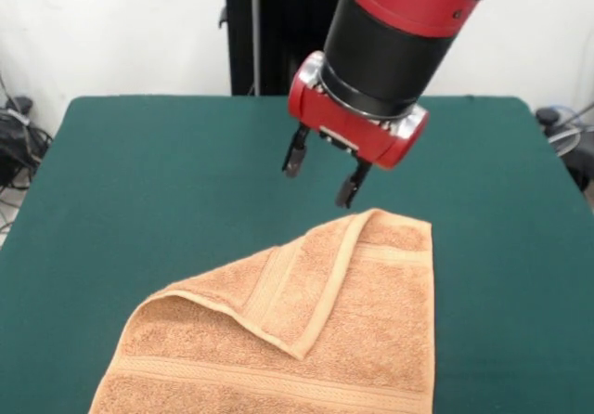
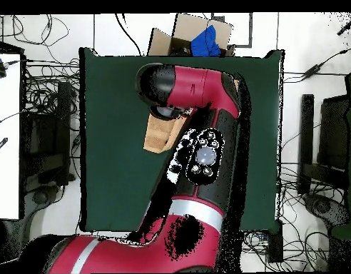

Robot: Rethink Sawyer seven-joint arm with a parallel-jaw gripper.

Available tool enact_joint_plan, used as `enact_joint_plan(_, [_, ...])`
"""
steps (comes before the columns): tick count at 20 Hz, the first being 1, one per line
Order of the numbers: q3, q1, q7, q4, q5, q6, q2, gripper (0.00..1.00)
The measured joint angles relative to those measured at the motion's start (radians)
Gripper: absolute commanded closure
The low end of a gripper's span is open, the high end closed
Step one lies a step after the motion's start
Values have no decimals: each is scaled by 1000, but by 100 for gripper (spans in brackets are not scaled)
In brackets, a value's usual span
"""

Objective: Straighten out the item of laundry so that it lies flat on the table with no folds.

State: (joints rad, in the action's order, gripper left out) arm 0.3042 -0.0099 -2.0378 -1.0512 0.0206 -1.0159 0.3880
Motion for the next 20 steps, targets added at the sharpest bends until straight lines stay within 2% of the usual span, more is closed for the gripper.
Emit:
enact_joint_plan(5, [1, -13, -4, 6, 12, 4, -20, 0])
enact_joint_plan(10, [-119, -151, -4, -12, 97, 26, -30, 0])
enact_joint_plan(15, [-210, -276, 2, -29, 124, 35, -33, 0])
enact_joint_plan(20, [-329, -397, 49, -91, 161, 38, -14, 0])
